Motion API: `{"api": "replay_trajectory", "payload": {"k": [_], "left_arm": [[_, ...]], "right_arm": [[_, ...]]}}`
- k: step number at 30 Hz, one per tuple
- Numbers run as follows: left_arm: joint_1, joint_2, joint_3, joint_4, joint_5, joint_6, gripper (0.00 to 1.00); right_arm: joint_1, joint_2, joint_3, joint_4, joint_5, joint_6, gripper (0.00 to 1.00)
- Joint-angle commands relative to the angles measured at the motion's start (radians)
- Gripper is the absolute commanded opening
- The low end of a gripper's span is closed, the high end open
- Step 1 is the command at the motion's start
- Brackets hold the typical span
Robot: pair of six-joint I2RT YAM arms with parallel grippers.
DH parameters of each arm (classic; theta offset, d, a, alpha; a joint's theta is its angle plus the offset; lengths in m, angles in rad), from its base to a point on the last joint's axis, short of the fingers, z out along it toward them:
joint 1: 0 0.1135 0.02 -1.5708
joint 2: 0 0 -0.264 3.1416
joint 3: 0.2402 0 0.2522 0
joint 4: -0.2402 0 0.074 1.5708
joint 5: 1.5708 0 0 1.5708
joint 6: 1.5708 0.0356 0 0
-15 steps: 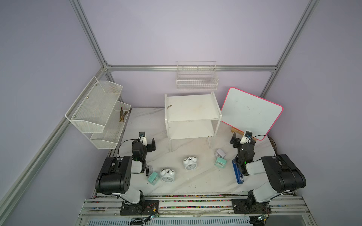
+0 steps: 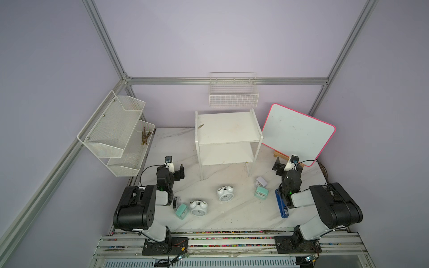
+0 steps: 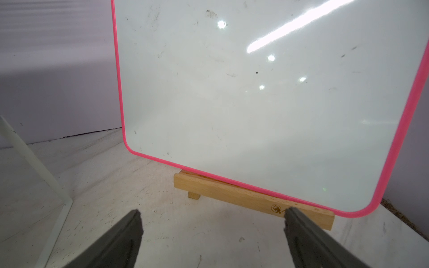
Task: Place the alarm clocks on the shelf by style
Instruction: Pick up the alarm from the center of the board.
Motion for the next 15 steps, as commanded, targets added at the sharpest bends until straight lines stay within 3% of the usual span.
{"api": "replay_trajectory", "payload": {"k": [1, 12, 15], "left_arm": [[-0.002, -0.01, 0.027, 0.029, 0.012, -0.009, 1.0], [-0.002, -0.011, 0.029, 0.025, 0.012, -0.009, 1.0], [-0.002, -0.013, 0.025, 0.03, 0.004, -0.013, 1.0]], "right_arm": [[0.003, 0.006, -0.004, -0.001, 0.001, -0.001, 0.99], [0.003, -0.001, -0.009, 0.005, 0.001, -0.001, 0.99], [0.006, -0.062, -0.011, -0.033, -0.001, -0.006, 0.99]]}}
